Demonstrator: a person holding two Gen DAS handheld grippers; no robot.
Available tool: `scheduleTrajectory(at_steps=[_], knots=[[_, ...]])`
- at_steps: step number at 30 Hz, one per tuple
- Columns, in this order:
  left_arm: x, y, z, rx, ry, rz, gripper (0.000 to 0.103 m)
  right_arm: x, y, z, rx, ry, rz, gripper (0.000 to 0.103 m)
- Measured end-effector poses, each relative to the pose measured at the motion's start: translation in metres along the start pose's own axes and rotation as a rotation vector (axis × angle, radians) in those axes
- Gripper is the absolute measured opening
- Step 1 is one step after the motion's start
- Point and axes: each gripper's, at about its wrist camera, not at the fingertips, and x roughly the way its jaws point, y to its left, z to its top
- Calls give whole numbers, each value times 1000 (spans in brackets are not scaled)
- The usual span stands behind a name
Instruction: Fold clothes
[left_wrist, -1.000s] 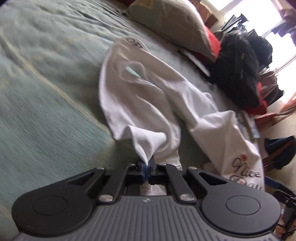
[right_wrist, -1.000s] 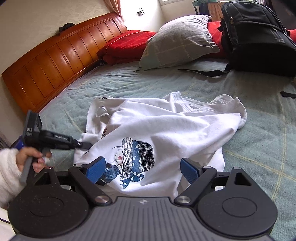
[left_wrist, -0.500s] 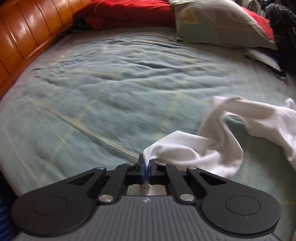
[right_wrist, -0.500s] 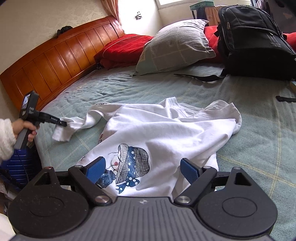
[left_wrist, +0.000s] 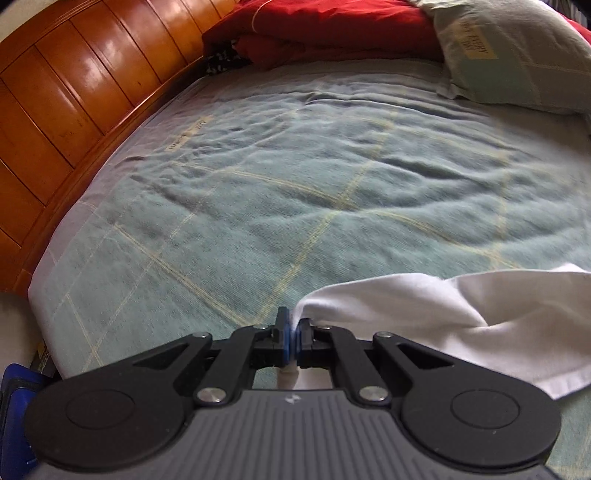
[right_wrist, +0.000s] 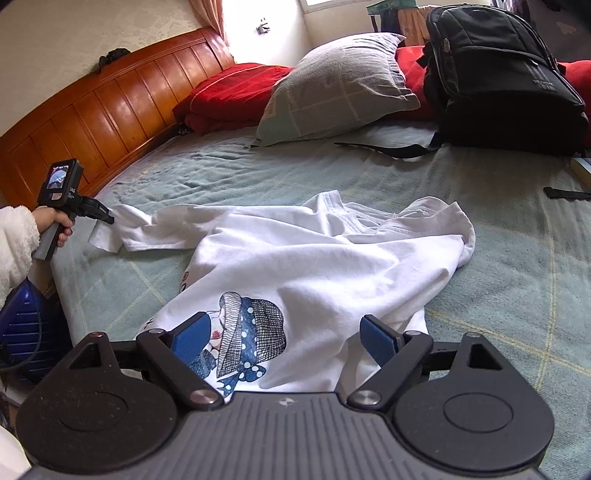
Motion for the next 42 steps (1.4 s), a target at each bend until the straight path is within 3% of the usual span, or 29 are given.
scheduleTrajectory(at_steps=[6, 9, 12, 22, 25, 26, 28, 31, 33, 36, 38, 42], knots=[[15, 8, 21, -36, -3, 29, 4, 4, 2, 4, 10, 0, -21, 91], [17, 13, 30, -60, -21, 18, 23, 6, 5, 5, 14, 0, -29, 91], [15, 21, 37, -86, -57, 59, 39, 9, 6, 6, 20, 3, -34, 91], [8, 42, 33, -160, -96, 108, 56, 14, 18, 10, 2, 5, -23, 91], [6, 38, 38, -131, -102, 93, 69, 14, 21, 9, -6, 6, -21, 91], [7, 35, 40, -106, -91, 76, 78, 15, 21, 9, -6, 7, -21, 91], [5, 26, 43, -53, -108, 74, 79, 15, 20, 8, 0, 6, -23, 91], [-4, 12, 44, -8, -234, 151, 79, 15, 19, 8, 13, 4, -28, 91], [-4, 9, 47, -23, -247, 180, 81, 16, 18, 8, 16, 6, -29, 91], [-2, 8, 49, -56, -231, 159, 81, 17, 20, 8, 11, 8, -27, 91], [-4, 10, 46, -94, -228, 105, 81, 17, 20, 8, 9, 7, -21, 91], [-12, 9, 35, -184, -199, -101, 81, 21, 19, 10, 9, 9, -13, 91]])
